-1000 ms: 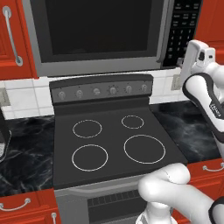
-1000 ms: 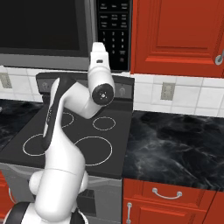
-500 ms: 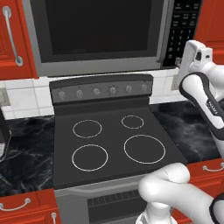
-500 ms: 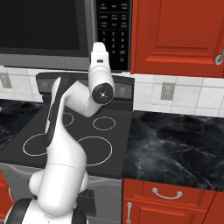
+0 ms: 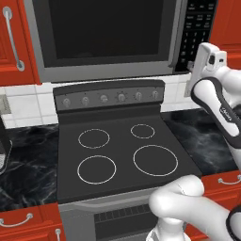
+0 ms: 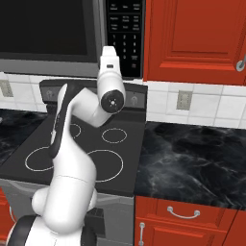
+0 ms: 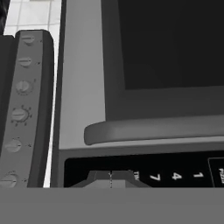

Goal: Pick the mushroom from the sink and place it in the bowl. Then pick the bowl and place it in the microwave. Then close the microwave door and press the start button.

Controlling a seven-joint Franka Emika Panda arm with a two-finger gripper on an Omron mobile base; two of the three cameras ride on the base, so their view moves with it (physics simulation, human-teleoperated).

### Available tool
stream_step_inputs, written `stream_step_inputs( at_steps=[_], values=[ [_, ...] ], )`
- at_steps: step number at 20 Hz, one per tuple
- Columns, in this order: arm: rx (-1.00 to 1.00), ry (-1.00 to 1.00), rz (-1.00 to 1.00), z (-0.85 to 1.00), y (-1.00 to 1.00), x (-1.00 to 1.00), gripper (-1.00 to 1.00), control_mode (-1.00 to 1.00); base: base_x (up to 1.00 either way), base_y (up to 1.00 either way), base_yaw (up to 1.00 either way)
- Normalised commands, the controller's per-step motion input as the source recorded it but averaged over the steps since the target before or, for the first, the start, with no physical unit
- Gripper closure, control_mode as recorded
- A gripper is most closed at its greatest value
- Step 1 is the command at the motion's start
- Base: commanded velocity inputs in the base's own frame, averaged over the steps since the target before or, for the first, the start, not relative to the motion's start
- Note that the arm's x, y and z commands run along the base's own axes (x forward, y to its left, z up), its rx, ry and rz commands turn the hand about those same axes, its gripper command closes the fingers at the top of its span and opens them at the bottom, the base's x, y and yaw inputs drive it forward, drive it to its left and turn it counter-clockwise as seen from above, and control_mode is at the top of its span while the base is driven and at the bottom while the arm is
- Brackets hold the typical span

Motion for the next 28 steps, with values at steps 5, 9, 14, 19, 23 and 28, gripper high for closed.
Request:
stream_step_inputs(
  at_steps=[5,9,14,19,23,28],
  values=[
    [0.00,0.00,-0.01,0.00,0.00,0.23,1.00,-1.00,0.00,0.00,0.00],
    [0.00,0.00,-0.02,0.00,0.00,0.35,1.00,-1.00,0.00,0.00,0.00],
    [0.00,0.00,-0.01,-0.02,0.00,0.31,1.00,-1.00,0.00,0.00,0.00],
    [0.00,0.00,0.00,-0.11,-0.01,0.20,1.00,-1.00,0.00,0.00,0.00],
    [0.00,0.00,0.00,-0.12,-0.01,0.16,1.00,-1.00,0.00,0.00,0.00],
    [0.00,0.00,0.00,-0.06,-0.02,0.18,1.00,-1.00,0.00,0.00,0.00]
  ],
)
